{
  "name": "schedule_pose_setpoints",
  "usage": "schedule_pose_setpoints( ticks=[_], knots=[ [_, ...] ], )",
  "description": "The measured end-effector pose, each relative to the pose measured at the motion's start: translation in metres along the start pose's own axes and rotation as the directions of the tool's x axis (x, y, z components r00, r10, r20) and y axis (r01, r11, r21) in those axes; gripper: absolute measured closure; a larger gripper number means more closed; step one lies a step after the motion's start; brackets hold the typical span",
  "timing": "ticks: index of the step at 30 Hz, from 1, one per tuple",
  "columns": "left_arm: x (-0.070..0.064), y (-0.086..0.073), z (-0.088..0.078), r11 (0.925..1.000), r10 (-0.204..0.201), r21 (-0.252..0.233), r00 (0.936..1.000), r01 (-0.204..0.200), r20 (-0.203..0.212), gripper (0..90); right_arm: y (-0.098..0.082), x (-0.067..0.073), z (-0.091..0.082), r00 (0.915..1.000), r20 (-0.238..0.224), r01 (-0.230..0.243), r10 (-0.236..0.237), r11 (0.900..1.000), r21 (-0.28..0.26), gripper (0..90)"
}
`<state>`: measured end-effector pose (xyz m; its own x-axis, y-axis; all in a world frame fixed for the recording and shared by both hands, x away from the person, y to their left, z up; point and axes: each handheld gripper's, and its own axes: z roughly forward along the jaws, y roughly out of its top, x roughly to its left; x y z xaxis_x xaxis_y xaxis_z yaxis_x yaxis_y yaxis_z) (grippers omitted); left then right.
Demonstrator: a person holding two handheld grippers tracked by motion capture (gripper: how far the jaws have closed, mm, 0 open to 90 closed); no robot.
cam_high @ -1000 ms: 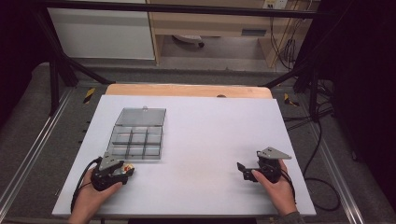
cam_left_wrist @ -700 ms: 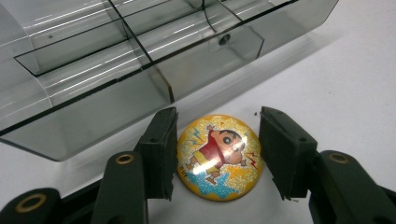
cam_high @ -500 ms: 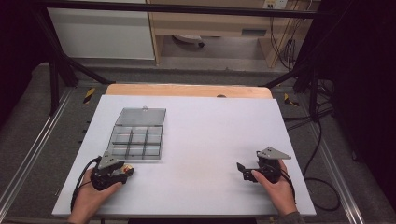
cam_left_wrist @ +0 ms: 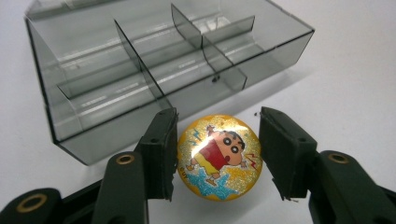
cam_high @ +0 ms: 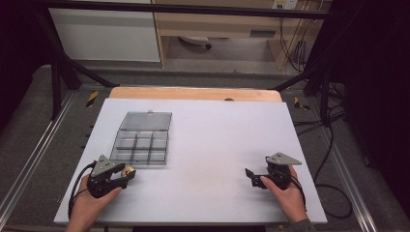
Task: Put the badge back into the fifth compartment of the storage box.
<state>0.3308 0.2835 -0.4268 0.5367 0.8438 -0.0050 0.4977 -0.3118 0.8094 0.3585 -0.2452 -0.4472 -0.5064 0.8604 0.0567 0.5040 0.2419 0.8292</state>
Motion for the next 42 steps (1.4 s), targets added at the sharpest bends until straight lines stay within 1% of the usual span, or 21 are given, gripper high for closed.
schedule_pose_setpoints(
  ticks=[3,5,7,9,13,21,23,26,28,31,34,42],
  knots=[
    [0.002,0.009,-0.007,0.9994,-0.011,-0.032,0.9999,0.010,-0.009,48.4,0.000,0.000,0.000,1.0000,-0.001,-0.001,0.001,1.000,-0.001,4.9],
    [0.004,0.015,-0.010,0.9988,-0.017,-0.045,0.9998,0.017,-0.010,48.4,0.000,-0.001,0.000,1.0000,-0.002,0.000,0.000,1.000,-0.004,4.9],
    [0.006,0.020,-0.011,0.9985,-0.021,-0.051,0.9997,0.020,-0.011,48.4,0.000,-0.001,-0.001,1.0000,-0.002,-0.003,0.003,1.000,-0.005,4.9],
    [0.008,0.024,-0.011,0.9977,-0.031,-0.061,0.9994,0.030,-0.017,48.4,0.000,-0.001,-0.001,1.0000,-0.003,-0.006,0.006,1.000,-0.003,4.9],
    [0.013,0.032,-0.012,0.9961,-0.050,-0.072,0.9986,0.049,-0.014,48.4,0.000,-0.001,-0.001,1.0000,0.000,-0.002,0.002,1.000,-0.005,4.9],
    [0.020,0.053,-0.014,0.9930,-0.057,-0.105,0.9981,0.054,-0.022,48.4,0.001,-0.001,-0.002,1.0000,-0.001,-0.004,0.004,1.000,-0.014,4.8],
    [0.022,0.058,-0.014,0.9914,-0.068,-0.114,0.9974,0.065,-0.024,48.4,0.001,-0.001,-0.003,1.0000,-0.001,0.001,-0.001,1.000,-0.018,4.9],
    [0.024,0.066,-0.012,0.9900,-0.076,-0.121,0.9968,0.072,-0.025,48.4,0.001,-0.001,-0.004,0.9999,-0.003,-0.010,0.010,1.000,-0.023,4.8],
    [0.025,0.071,-0.009,0.9876,-0.089,-0.132,0.9959,0.085,-0.018,48.4,0.001,-0.001,-0.004,1.0000,-0.002,-0.008,0.008,1.000,-0.024,4.8],
    [0.026,0.075,-0.003,0.9867,-0.098,-0.132,0.9951,0.095,-0.012,48.4,0.001,-0.001,-0.004,1.0000,-0.002,-0.008,0.008,1.000,-0.024,4.8],
    [0.025,0.079,0.002,0.9841,-0.108,-0.142,0.9941,0.107,-0.001,48.4,0.001,-0.001,-0.003,1.0000,-0.002,-0.008,0.008,1.000,-0.024,4.8],
    [0.021,0.085,0.009,0.9865,-0.093,-0.135,0.9956,0.093,0.003,48.4,0.001,-0.002,-0.003,0.9999,-0.002,-0.013,0.012,1.000,-0.023,4.8]
  ],
)
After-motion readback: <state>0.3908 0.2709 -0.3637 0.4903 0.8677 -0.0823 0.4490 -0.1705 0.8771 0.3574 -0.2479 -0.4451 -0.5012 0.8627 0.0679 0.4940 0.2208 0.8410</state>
